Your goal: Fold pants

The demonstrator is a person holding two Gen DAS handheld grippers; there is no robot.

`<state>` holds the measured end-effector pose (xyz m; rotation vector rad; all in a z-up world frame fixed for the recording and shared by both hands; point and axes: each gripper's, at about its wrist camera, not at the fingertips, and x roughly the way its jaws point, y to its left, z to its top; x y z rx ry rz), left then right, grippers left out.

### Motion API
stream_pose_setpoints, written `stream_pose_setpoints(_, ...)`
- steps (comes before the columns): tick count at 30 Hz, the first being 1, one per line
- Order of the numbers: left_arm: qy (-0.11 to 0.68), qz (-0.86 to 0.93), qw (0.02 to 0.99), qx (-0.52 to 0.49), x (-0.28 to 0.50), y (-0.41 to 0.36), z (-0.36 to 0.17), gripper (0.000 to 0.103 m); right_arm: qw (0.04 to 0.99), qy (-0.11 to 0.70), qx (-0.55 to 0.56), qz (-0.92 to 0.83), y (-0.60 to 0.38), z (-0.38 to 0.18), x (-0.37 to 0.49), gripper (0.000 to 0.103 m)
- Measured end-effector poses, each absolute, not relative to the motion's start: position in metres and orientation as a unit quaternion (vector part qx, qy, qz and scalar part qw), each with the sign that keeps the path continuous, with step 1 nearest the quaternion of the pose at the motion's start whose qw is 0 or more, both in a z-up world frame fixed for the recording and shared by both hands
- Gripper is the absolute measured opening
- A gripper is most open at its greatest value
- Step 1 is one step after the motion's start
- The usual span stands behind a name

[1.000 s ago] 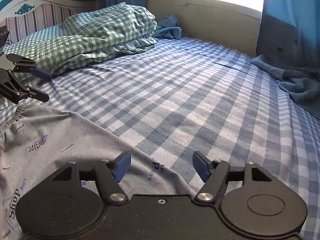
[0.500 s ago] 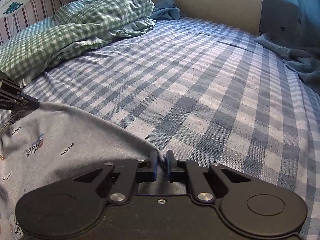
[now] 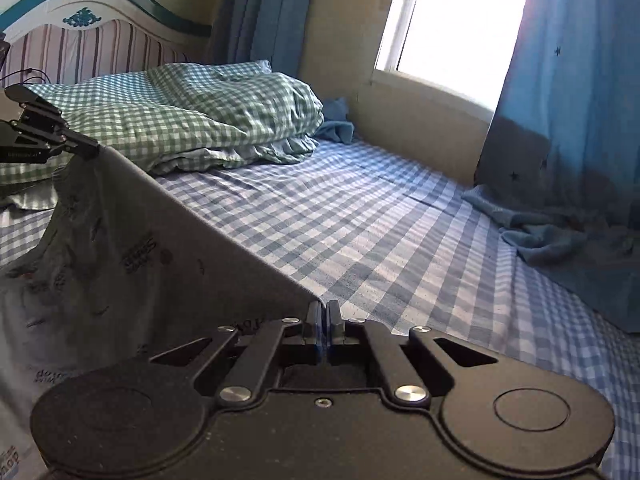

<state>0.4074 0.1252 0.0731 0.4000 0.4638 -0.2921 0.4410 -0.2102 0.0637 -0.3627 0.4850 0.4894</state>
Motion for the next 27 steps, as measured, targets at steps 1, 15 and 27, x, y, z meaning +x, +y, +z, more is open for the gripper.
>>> stream_pose_setpoints(1, 0.218, -0.147, 0.943, 0.204, 0.394, 0.124, 0.075, 0.001, 0.926, 0.226, -0.184, 0.24, -0.211, 0.067, 0.422, 0.0)
stream_pose_setpoints(15, 0.182, -0.207, 0.904, 0.328, 0.238, 0.128, 0.007, 0.001, 0.891, 0.23, -0.266, 0.287, -0.193, 0.027, 0.204, 0.0)
stream_pose_setpoints(27, 0.173, -0.215, 0.89, 0.362, 0.2, 0.124, -0.035, 0.001, 0.887, 0.24, -0.282, 0.275, -0.183, -0.027, 0.167, 0.0)
